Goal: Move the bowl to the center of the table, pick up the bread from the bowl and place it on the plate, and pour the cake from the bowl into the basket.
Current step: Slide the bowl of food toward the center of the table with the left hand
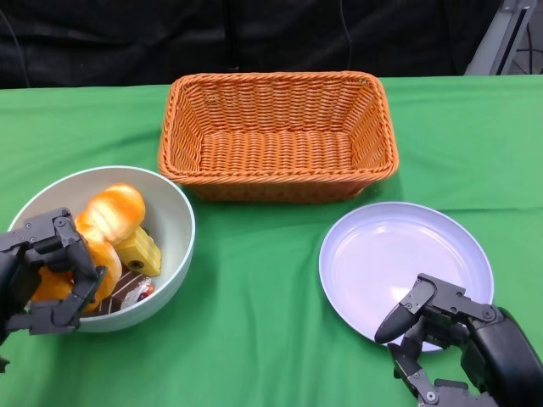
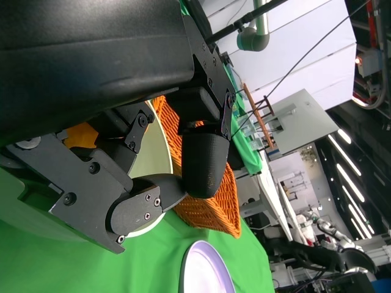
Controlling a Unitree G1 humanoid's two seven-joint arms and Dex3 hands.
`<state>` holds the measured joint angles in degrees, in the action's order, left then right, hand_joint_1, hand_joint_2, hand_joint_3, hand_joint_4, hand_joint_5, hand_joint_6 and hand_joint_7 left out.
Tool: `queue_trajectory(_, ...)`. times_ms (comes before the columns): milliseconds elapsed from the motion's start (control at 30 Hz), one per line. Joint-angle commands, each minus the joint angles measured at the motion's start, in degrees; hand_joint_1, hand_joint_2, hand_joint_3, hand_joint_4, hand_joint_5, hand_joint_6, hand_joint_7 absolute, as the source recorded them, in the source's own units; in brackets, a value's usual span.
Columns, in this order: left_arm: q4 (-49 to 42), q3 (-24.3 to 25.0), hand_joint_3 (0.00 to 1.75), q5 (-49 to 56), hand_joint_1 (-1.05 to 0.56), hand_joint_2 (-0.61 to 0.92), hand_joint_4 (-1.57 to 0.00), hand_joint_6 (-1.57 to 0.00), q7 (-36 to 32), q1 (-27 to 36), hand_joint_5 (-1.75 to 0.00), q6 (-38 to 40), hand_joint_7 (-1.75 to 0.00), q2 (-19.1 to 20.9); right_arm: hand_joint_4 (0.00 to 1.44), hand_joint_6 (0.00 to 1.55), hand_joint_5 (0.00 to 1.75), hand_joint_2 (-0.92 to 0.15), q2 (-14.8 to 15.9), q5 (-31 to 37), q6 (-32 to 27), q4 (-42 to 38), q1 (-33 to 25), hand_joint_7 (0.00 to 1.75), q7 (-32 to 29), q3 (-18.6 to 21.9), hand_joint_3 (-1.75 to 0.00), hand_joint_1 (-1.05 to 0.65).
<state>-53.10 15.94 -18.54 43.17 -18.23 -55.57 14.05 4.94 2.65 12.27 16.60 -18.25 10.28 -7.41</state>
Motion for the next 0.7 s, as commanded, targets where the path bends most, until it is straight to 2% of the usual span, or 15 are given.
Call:
queue_trajectory(33, -0.6, 0.1, 1.02, 0.3, -0.24, 0.56, -0.84, -0.77, -0.5, -0.2, -1.75, -0.3, -1.48, 1.1, 0.69, 0.64, 1.65, -0.56, 0.9, 0.1, 0.4, 0.0, -0.1, 1.36, 0.0, 0.3, -1.01, 0.06)
queue_trajectory(700, -0.9, -0.2, 0.96, 0.7, -0.26, 0.59, -0.84, -0.76, -0.7, -0.4, -1.75, -0.3, -1.48, 1.3, 0.69, 0.64, 1.65, -0.55, 0.8, 0.3, -0.2, 0.1, 0.0, 1.34, -0.2, 0.2, -1.01, 0.05)
